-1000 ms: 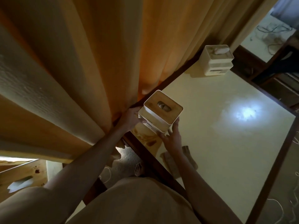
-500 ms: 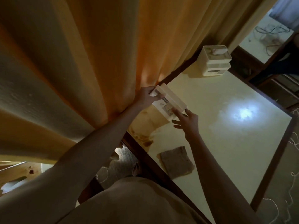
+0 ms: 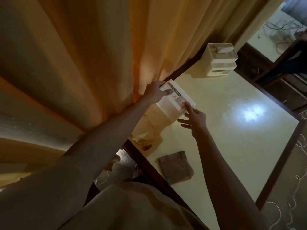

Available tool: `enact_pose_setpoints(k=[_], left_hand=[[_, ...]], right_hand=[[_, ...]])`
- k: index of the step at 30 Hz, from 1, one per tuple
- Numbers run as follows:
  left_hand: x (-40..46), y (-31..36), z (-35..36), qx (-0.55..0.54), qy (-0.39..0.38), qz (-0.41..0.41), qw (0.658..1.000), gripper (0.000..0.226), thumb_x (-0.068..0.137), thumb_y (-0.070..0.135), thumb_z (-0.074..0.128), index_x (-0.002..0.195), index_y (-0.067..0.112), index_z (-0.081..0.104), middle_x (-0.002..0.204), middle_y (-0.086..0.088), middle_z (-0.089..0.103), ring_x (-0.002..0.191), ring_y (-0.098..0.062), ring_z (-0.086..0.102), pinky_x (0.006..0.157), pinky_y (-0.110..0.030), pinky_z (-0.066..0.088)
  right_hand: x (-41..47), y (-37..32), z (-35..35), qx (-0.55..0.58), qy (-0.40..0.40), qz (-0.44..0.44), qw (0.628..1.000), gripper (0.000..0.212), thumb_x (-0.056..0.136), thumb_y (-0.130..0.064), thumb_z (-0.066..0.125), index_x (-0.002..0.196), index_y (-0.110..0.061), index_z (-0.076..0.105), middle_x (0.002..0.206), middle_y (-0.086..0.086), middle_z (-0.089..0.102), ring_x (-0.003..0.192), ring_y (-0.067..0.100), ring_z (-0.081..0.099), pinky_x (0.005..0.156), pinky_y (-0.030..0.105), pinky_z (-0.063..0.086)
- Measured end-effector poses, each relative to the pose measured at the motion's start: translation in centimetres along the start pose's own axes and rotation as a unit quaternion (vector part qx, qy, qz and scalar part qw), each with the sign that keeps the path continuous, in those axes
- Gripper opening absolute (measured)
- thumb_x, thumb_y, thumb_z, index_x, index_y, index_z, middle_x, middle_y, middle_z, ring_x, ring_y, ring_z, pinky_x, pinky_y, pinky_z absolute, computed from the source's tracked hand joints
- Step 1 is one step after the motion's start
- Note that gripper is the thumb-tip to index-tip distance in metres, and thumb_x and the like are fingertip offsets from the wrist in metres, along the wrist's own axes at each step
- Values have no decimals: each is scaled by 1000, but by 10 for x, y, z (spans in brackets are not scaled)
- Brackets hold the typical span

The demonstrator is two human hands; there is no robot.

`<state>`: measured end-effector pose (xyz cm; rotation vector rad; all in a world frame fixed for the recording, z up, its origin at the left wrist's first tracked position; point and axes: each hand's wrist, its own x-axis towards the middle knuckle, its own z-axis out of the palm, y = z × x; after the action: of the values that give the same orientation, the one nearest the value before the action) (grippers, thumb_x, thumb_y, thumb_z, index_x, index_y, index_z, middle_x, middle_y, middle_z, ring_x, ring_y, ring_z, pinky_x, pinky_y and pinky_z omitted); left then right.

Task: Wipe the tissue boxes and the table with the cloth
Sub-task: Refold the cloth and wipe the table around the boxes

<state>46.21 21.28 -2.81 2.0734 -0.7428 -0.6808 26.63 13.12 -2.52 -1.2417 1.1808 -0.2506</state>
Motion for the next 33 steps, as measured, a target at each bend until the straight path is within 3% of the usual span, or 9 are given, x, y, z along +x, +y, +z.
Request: enact_pose_setpoints(k=[4, 7, 11, 14, 17, 20, 26, 29, 33], left_hand=[[-3, -1, 2, 24, 14, 4, 1000, 55, 86, 50, 75, 130, 19, 66, 121, 1, 71, 106, -16, 64, 74, -18, 42], [-18, -4, 0, -21, 50, -7, 998, 52, 93, 54, 65, 125, 13, 65, 125, -3, 69, 111, -20, 63, 87, -30, 50], [-79, -36, 2, -37, 136, -58, 988, 52, 99, 57, 51, 123, 13, 65, 123, -9, 68, 111, -21, 62, 89, -28, 45], [-149, -81, 15, 49, 153, -120, 980, 48, 101, 54, 49, 138, 24, 57, 142, -2, 58, 134, -24, 46, 107, -37, 35], [-197, -116, 42, 91, 158, -160, 970, 55, 103, 46, 50, 149, 18, 45, 158, -5, 41, 146, -27, 32, 116, -42, 28], [-215, -135, 69, 118, 187, -179, 959, 62, 105, 44, 43, 158, 16, 26, 167, -6, 20, 154, -25, 15, 124, -44, 20], [-213, -157, 99, 55, 253, -209, 943, 61, 110, 43, 20, 162, 13, 8, 170, -3, 4, 156, -16, -3, 128, -41, 8], [-215, -161, 115, -43, 330, -201, 921, 62, 110, 46, 19, 163, 16, 6, 170, 0, 1, 155, -12, -6, 126, -32, 0], [-219, -156, 135, -251, 397, -210, 858, 55, 111, 41, 21, 162, 26, 8, 169, 4, 10, 153, -10, 11, 122, -25, 15]], right_hand=[[4, 4, 1, -10, 4, -8, 1000, 79, 90, -59, 68, 145, -4, 53, 103, -1, 70, 79, 20, 78, 88, 50, 60], [2, 14, -3, 6, 3, -5, 1000, 79, 93, -61, 62, 149, -7, 47, 120, 7, 69, 86, 20, 78, 84, 43, 60], [-24, 59, -28, 60, -13, 3, 998, 31, 107, -33, 53, 124, -8, 56, 111, 20, 74, 92, 31, 77, 80, 45, 60], [-51, 116, -50, -119, -23, -103, 987, 13, 100, -7, 59, 108, -8, 68, 99, 12, 77, 88, 27, 76, 77, 41, 60], [-68, 171, -60, -283, -116, -207, 929, 27, 102, -17, 51, 123, -10, 66, 122, 9, 69, 113, 28, 65, 97, 41, 53], [-72, 208, -60, -443, -186, -402, 779, 43, 108, -25, 40, 147, -9, 51, 156, 13, 47, 151, 28, 34, 122, 42, 31], [-54, 222, -64, -580, -249, -506, 588, 54, 110, -34, 32, 162, -18, 26, 170, 1, 19, 159, 21, 9, 127, 48, 19], [-49, 215, -54, -614, -245, -516, 545, 57, 110, -38, 27, 164, -20, 19, 172, 0, 12, 159, 19, 5, 128, 49, 14], [-44, 213, -25, -611, -252, -526, 535, 60, 109, -39, 28, 164, -16, 16, 172, 1, 10, 159, 19, 4, 128, 47, 9]])
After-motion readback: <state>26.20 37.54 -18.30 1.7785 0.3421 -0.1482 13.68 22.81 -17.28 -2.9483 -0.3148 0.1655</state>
